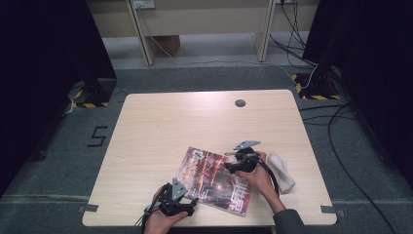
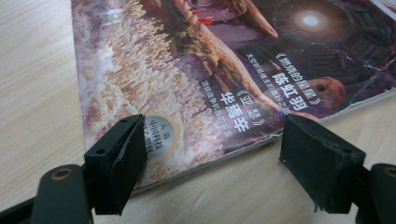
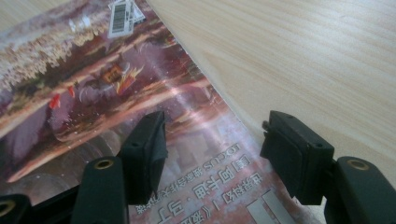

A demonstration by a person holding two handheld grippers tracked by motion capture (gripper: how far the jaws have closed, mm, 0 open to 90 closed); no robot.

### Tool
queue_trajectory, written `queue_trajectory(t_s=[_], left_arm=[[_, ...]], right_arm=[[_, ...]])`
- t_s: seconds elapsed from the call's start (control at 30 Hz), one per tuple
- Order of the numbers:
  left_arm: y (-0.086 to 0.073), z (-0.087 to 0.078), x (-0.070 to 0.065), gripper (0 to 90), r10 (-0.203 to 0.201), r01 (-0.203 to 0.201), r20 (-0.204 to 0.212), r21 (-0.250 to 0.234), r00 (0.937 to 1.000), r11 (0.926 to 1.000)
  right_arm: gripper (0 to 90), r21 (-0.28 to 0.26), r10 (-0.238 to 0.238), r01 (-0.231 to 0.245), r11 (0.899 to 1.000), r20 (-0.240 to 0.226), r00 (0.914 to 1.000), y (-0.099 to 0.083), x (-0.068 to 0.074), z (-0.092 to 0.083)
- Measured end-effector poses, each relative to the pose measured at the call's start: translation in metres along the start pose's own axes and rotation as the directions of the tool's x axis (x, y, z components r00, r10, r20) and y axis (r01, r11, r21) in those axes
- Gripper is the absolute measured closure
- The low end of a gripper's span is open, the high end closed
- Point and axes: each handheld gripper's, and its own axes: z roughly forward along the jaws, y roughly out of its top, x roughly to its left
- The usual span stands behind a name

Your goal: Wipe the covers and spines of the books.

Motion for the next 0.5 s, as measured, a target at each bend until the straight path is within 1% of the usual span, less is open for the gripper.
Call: queue_trajectory(t_s=[0.07, 0.13, 0.17, 0.3, 0.33, 0.37, 0.4, 0.5], left_arm=[[0.000, 0.000, 0.001, 21.1, 0.004, -0.004, 0.001, 0.002, 1.0000, 1.0000], [0.000, 0.000, 0.002, 20.6, 0.008, -0.008, -0.003, 0.005, 1.0000, 1.0000], [0.001, 0.000, 0.004, 20.1, 0.008, -0.008, -0.003, 0.010, 1.0000, 0.9999], [0.001, 0.001, 0.008, 18.0, 0.005, -0.005, -0.016, 0.012, 0.9999, 0.9999], [0.001, 0.002, 0.012, 17.6, -0.001, 0.002, -0.027, 0.015, 0.9996, 0.9999], [0.001, 0.002, 0.012, 17.4, -0.001, 0.002, -0.027, 0.015, 0.9996, 0.9999], [0.002, 0.003, 0.015, 17.4, -0.007, 0.007, -0.041, 0.013, 0.9991, 0.9999], [0.001, 0.003, 0.020, 18.2, -0.026, 0.026, -0.054, 0.007, 0.9982, 0.9996]], right_arm=[[41.0, -0.003, -0.007, 0.007, 1.000, 0.000, 1.0000, -0.001, -0.001, -0.001], [41.9, 0.005, -0.001, 0.001, 1.000, -0.005, 1.0000, -0.003, -0.001, -0.003], [42.1, 0.005, -0.013, 0.013, 1.000, -0.004, 0.9999, -0.003, -0.003, -0.004], [42.2, 0.013, -0.002, 0.002, 1.000, -0.011, 0.9999, -0.009, -0.001, -0.010], [42.8, 0.018, -0.008, 0.008, 1.000, -0.012, 0.9999, -0.013, -0.001, -0.014], [43.0, 0.016, -0.015, 0.015, 1.000, -0.013, 0.9998, -0.016, -0.001, -0.017], [43.4, 0.012, -0.018, 0.019, 1.000, -0.016, 0.9997, -0.020, -0.001, -0.020], [44.6, 0.019, -0.007, 0.008, 1.000, -0.031, 0.9995, -0.029, 0.000, -0.028]])
